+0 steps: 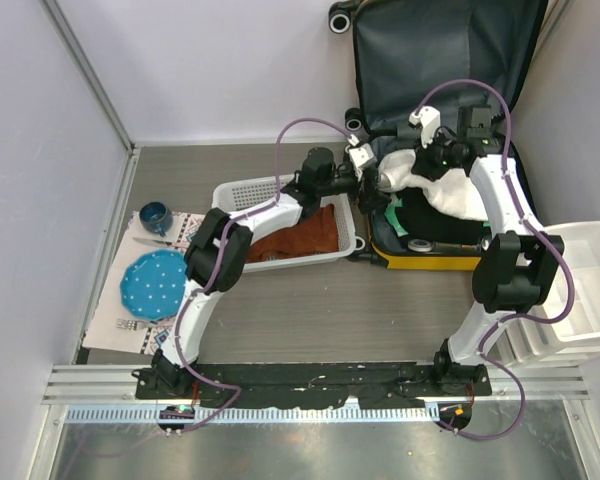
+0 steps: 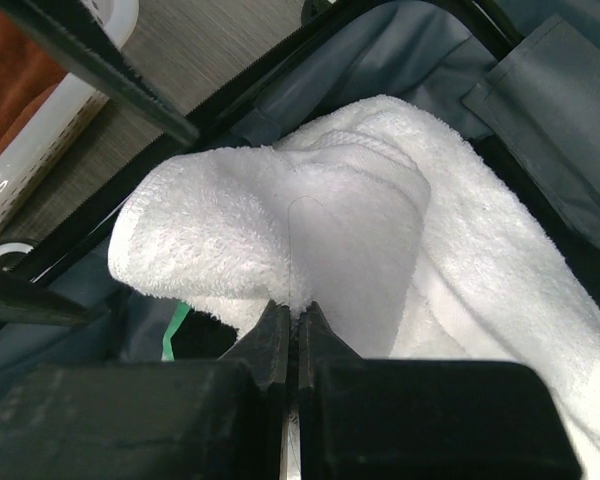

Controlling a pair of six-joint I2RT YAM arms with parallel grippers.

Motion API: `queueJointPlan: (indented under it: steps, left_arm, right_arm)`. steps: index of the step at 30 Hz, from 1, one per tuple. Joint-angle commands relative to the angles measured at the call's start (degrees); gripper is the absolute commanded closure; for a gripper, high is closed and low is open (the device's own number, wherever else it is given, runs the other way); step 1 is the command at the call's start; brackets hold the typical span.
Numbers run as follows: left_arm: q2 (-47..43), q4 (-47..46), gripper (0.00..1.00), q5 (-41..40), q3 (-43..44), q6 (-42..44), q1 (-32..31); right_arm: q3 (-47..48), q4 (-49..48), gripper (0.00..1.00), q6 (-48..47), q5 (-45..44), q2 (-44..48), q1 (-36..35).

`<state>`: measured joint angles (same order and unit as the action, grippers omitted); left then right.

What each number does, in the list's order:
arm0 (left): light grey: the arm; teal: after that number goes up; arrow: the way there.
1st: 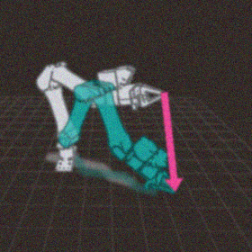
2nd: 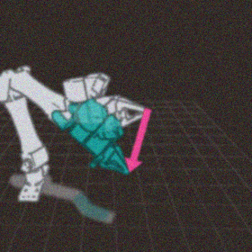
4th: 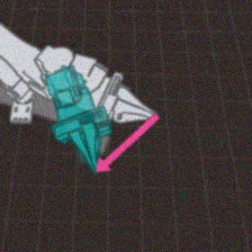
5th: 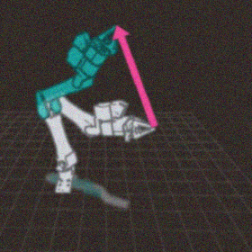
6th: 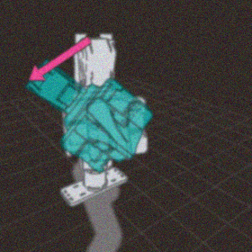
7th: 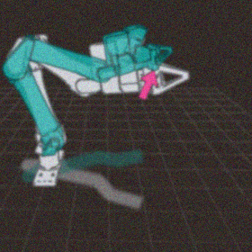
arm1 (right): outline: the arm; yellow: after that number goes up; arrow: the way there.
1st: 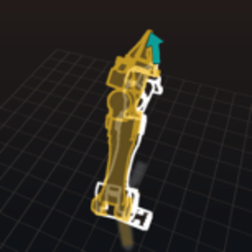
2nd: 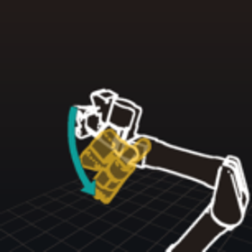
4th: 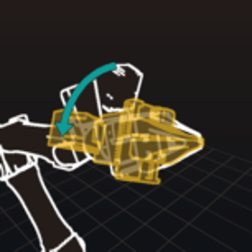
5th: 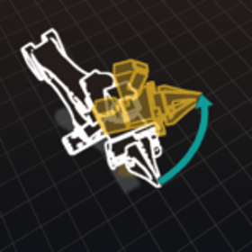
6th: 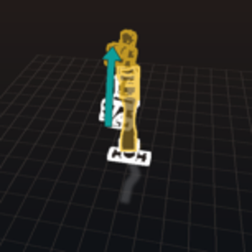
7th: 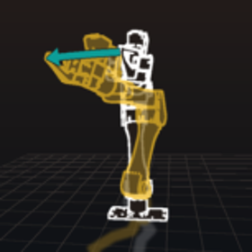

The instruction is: Open, take out, and arrange the luggage

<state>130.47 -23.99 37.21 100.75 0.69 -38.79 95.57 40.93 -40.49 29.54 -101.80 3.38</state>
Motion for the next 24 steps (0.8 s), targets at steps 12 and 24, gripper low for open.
queueJointPlan:
  steps: [12,24]
  left_arm:
    - [10.8,-1.6,0.62,-1.5,19.0,2.9,-0.6]
    - [5.8,-3.0,1.0,3.7,14.0,6.7,0.1]
  right_arm:
    - [0.8,0.2,0.99,-1.7,2.7,6.3,1.6]
    - [-2.9,3.1,0.1,-12.2,6.8,10.3,0.1]
